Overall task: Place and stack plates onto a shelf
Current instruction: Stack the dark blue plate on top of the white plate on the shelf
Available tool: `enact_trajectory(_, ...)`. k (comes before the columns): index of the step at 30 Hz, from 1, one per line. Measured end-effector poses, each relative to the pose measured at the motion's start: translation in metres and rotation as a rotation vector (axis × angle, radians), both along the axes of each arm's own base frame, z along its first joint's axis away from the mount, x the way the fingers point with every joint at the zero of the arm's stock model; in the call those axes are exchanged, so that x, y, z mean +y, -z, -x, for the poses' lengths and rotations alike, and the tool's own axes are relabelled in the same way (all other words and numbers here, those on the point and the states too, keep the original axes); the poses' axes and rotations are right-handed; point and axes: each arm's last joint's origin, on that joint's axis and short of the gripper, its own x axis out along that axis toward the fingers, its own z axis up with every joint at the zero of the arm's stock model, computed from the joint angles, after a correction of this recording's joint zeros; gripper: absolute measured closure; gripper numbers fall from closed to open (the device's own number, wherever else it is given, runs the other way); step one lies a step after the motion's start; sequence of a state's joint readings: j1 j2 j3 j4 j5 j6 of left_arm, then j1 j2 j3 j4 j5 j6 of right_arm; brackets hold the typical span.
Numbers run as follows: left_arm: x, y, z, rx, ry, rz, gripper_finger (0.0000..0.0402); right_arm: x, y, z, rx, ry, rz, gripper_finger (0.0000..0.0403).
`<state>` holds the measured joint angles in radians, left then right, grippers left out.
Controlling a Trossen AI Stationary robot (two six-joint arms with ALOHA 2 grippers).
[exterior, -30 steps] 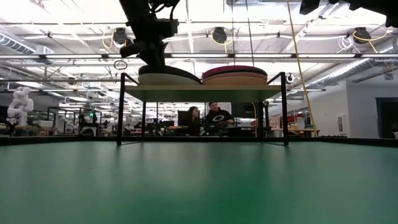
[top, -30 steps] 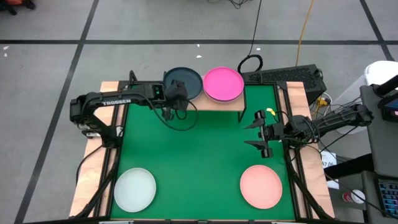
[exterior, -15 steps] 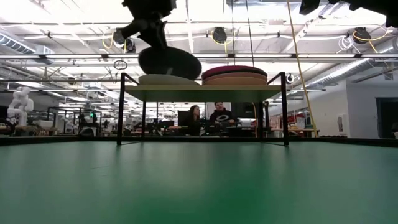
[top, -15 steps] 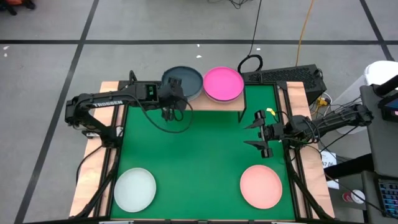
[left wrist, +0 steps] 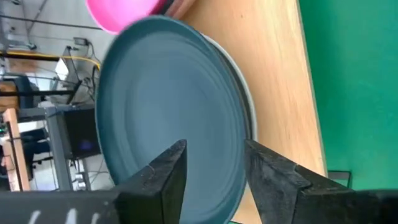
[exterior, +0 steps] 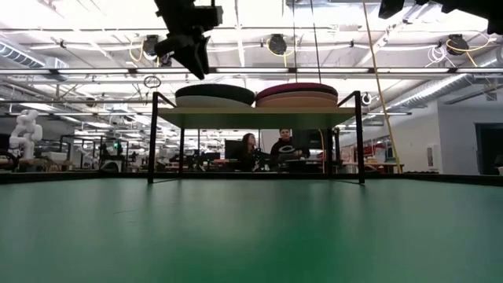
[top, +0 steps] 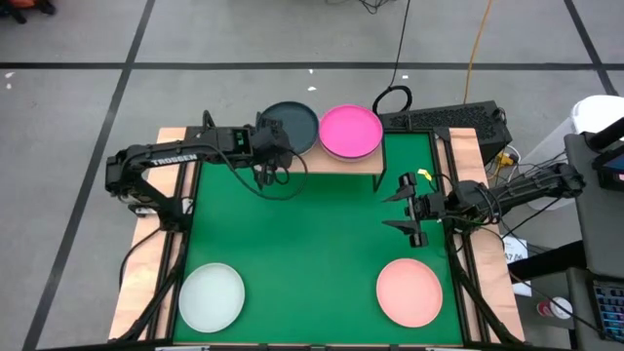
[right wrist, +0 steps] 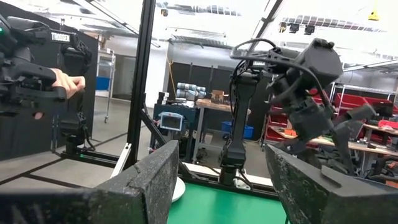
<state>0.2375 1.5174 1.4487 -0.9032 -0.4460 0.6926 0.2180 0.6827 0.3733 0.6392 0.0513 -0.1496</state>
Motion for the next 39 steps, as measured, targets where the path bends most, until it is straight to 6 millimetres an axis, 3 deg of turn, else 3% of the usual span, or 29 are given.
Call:
enact_trajectory(9,-0.003,-0.001,0.004,0.06,-0.049,-0.101,0.0231,0.0,0.0,0.0,0.005,-0.001,-0.005,0.0181)
enact_trajectory(17,-0.009,-0.007,-0.004,-0.029,0.022,-0.104,0.0231,0.0,0.0,0.0,-0.001,0.001,0.002,0.0181)
enact_trajectory(22,0.008,-0.008,-0.012,-0.099,0.039,-0.091,0.0231,0.0,-0.001,0.0,-0.008,0.001,0.001,0.0181)
enact_trajectory(29,0.038,0.014,-0.018,-0.049,-0.002,-0.013,0.0231,0.0,0.0,0.0,-0.006,0.003,0.011,0.0181)
enact_trajectory(39,0.051,0.034,-0.02,0.027,-0.013,0.075,0.0231,0.0,0.001,0.0,0.005,0.004,0.016,0.0181)
